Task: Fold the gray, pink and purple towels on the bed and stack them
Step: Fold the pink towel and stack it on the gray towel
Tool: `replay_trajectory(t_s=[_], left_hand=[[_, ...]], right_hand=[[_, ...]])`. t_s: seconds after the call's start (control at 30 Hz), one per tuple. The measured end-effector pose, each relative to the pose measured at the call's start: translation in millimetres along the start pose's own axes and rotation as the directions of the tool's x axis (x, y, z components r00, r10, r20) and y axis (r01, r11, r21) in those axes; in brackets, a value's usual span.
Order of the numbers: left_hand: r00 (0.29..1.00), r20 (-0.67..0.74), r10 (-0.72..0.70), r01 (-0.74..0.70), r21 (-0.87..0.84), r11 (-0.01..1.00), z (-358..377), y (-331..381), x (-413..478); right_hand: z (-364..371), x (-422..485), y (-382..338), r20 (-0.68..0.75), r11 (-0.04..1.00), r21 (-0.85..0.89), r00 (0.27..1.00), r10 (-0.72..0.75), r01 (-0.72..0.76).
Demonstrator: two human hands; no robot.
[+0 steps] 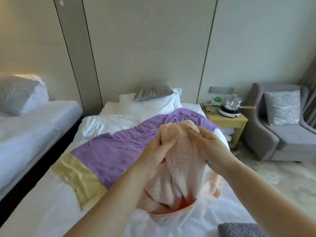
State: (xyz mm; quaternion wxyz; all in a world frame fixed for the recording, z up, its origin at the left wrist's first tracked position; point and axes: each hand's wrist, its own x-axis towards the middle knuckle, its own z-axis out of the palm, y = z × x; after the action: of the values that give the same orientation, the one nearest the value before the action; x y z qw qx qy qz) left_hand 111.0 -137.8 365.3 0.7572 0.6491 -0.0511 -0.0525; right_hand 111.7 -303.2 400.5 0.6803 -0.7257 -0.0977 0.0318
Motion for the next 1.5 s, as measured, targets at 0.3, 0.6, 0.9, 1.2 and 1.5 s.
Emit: replay_trajectory(t_s=[0.3,0.6,0.9,1.2,1.5], left_hand=[[0.942,-0.083,0.324,-0.301,0.215,0.929,9,120,-76],[0.891,-0.178,0.418,-0.423,0.010,0.906,21,194,-108],[0.960,0.131,0.247,-0.277,0.550,0.788,-27,73,-134],[0.979,0.145,-0.141,0.030,0.584,0.811,-39,-38,-154],[0.982,-0.013,0.188,-0.183,0.188,0.965,7,63,-115]], right_hand=[[4,-65,-101,-0.174,0.971,-0.109,0.957,-0.230,0.214],[8,-112,-89,0.110,0.970,-0.193,0.985,-0.132,0.151],[31,-91,-111,-0.298,0.977,-0.067,0.931,-0.213,0.203],[17,-71,-82,-0.273,0.987,-0.116,0.952,-0.140,0.112],[-2,-117,-32,0.133,0.929,-0.347,0.987,-0.085,0.127]])
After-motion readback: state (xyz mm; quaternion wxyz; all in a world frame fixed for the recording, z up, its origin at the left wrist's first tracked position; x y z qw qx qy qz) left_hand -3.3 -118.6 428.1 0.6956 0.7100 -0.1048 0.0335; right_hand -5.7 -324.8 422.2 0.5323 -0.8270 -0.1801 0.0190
